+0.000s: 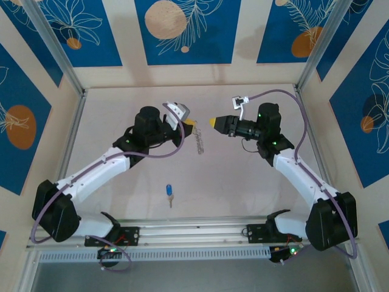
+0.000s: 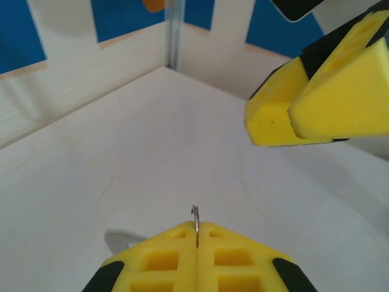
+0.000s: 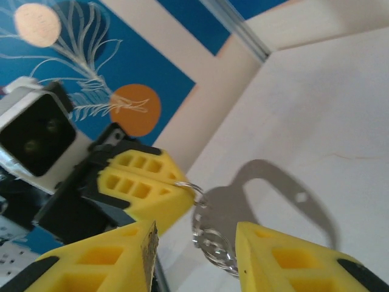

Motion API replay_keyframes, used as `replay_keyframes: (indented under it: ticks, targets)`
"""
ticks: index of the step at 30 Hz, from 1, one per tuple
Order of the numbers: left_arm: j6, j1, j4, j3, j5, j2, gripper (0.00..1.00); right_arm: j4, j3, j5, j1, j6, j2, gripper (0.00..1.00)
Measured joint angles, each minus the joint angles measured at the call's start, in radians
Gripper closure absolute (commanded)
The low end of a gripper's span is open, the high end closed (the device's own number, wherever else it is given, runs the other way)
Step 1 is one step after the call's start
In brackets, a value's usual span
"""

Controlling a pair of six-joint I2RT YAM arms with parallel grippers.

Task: Put the keys on the keyring

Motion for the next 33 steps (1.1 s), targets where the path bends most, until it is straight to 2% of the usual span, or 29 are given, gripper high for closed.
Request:
replay_keyframes:
  ticks: [19,33]
  targets:
    - [-0.182,0.037,0.249,-0.064,0.261,-0.051,1.00,0.083,0.011,-0.199,0.007,-0.040,-0.009,0.59]
    - [-0.298,0.041,0.364,-0.065,0.387,-0.051,1.00,0.179,0.061,-0.224,0.054,-0.017,-0.002,0.59]
